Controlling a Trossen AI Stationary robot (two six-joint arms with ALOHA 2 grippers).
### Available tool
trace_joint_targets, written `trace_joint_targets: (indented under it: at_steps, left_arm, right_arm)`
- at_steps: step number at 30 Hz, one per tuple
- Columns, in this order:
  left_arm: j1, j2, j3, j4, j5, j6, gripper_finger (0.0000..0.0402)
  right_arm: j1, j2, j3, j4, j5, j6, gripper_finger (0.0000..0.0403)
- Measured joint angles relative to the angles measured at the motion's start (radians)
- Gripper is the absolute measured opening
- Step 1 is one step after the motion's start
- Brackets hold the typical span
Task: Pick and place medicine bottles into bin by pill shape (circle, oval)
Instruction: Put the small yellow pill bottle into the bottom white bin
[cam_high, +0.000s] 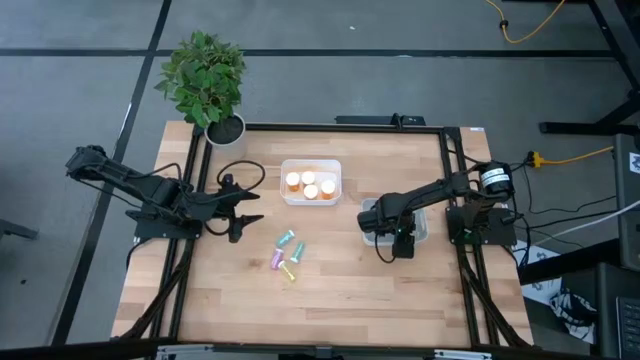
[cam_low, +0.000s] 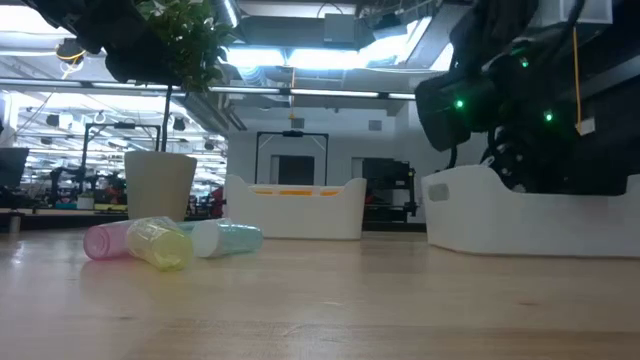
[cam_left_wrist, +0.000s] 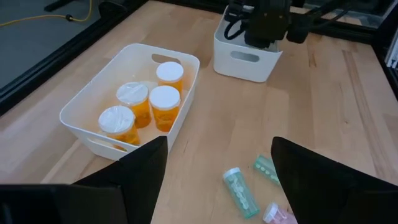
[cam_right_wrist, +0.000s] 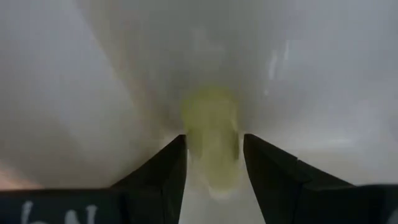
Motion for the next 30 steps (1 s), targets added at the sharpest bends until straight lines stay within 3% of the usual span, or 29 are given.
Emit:
trace_joint_targets:
  at_steps: [7,16,22,30]
  left_arm:
    - [0.000,0.000,0.000,0.005,-0.002,-0.001,0.0281]
    - [0.000,0.000,0.000,0.012,-0.002,-0.002,0.0281]
    - [0.000,0.000,0.000,0.013,-0.002,-0.002,0.0281]
    - [0.000,0.000,0.000,0.013,-0.001,0.000,0.0281]
  right_arm:
    - [-0.001,-0.007,-0.051,0.063,-0.008,-0.009,0.0152]
    - [-0.001,0.003,0.042,0.037,0.023,0.015,0.0062]
    - [0.000,0.003,0.158,-0.097,0.080,0.021,0.0061]
    - [0.000,0.003,0.331,-0.232,0.077,0.014,0.0059]
